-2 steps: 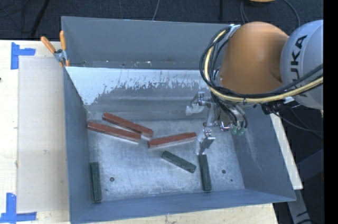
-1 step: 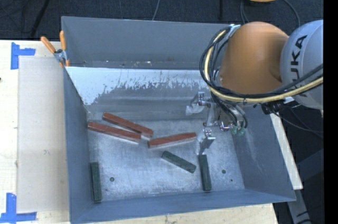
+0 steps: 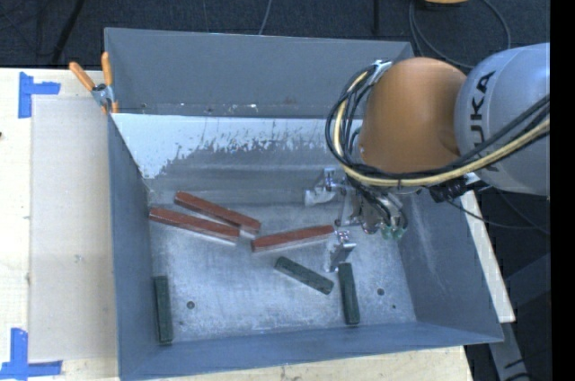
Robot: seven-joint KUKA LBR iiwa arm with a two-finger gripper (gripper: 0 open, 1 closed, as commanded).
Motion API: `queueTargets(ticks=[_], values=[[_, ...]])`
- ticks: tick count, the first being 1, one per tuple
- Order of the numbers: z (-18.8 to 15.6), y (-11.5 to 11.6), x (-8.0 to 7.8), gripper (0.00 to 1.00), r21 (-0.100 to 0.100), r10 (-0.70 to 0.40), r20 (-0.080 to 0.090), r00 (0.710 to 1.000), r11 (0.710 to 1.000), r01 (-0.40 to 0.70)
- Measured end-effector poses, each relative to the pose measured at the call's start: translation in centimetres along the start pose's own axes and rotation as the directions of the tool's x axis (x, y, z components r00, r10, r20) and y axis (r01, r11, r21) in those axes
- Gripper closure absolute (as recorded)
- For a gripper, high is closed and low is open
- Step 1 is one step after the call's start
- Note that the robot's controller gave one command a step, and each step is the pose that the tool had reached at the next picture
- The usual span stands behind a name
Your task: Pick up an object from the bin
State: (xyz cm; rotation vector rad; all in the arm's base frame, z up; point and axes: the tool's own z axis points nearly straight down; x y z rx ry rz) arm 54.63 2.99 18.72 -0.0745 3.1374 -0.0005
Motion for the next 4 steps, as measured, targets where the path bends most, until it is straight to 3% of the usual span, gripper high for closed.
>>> queueTargets(ticks=[1,2,3,4], values=[[6.9,-2.3,-3.5,0.00,0.000,-0.261,0.003,0.965,0.965,0.261],[11.1,-4.7,-7.7,1.00,-0.002,-0.081,0.008,0.997,0.997,0.081],[11.1,-4.7,-7.7,1.00,-0.002,-0.081,0.008,0.997,0.997,0.081],[-3.2,-2.1,-5.4,1.00,-0.001,-0.114,-0.002,0.994,0.994,0.114]])
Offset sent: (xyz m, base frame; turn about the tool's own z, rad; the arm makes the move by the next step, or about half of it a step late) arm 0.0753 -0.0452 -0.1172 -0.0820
